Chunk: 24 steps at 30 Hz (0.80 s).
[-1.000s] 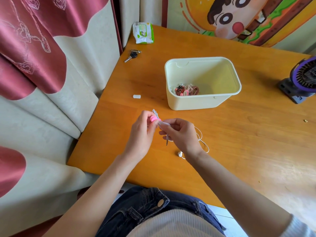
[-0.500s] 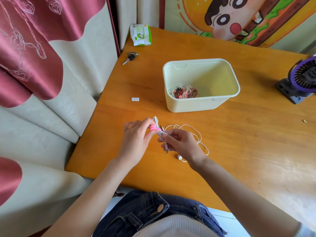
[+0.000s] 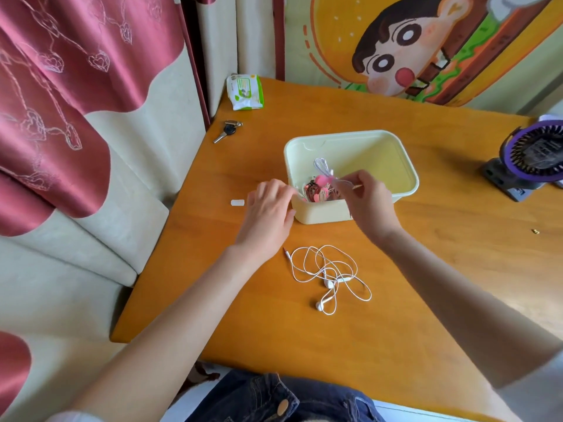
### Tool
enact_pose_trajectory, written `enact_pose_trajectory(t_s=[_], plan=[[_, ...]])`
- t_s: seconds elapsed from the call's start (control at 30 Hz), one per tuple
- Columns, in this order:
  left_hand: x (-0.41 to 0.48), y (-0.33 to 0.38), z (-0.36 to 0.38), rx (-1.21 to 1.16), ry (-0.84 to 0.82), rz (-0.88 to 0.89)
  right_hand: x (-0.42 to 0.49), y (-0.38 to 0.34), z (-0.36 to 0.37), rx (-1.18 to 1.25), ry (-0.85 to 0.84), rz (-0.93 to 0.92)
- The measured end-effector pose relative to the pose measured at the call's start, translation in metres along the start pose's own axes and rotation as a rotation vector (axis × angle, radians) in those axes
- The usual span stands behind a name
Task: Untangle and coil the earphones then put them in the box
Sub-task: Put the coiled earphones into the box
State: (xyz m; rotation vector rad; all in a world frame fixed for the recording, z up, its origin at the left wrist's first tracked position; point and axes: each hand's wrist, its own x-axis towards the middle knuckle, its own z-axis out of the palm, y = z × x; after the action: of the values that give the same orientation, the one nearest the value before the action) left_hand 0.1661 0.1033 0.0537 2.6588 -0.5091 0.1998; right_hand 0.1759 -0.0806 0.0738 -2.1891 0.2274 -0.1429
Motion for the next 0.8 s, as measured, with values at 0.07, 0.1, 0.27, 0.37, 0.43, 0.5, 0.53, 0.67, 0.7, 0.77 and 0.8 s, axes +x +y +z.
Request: enact_pose_trajectory(t_s=[0.07,0.1,0.27,0.37,0.43,0.5,0.53,0.67,0.7,0.77,0.8], plan=[[0.013,0.001,0.007,0.037,-0.039,0.028,0.023,0.010,0.002,-0.147,-0.007,-0.015],[0.018,0.002,0.010,0.059,-0.061,0.033,0.033,0.015,0.004,-0.200,-0.020,-0.009],[0.028,-0.003,0.016,0.067,-0.026,0.048,0.057,0.017,0.018,-0.299,-0.106,-0.002],[0.031,-0.005,0.017,0.064,-0.012,0.049,0.066,0.010,0.027,-0.283,-0.071,-0.037],[0.031,-0.006,0.018,0.042,-0.001,0.052,0.071,0.008,0.033,-0.275,-0.078,-0.053],[0.031,-0.007,0.019,0.024,0.003,0.054,0.070,0.009,0.038,-0.299,-0.144,-0.064],[0.031,-0.007,0.019,0.018,0.001,0.057,0.067,0.009,0.040,-0.310,-0.176,-0.080],[0.027,-0.010,0.022,0.010,0.003,0.072,0.037,0.004,0.042,-0.244,-0.104,-0.290],[0.022,-0.012,0.024,-0.001,0.010,0.057,0.025,0.004,0.041,-0.210,-0.087,-0.362],[0.008,-0.019,0.031,-0.033,0.000,0.012,-0.001,0.011,0.041,-0.186,-0.120,-0.456],[-0.001,-0.023,0.035,-0.040,-0.034,-0.004,-0.014,0.019,0.042,-0.206,-0.162,-0.458]])
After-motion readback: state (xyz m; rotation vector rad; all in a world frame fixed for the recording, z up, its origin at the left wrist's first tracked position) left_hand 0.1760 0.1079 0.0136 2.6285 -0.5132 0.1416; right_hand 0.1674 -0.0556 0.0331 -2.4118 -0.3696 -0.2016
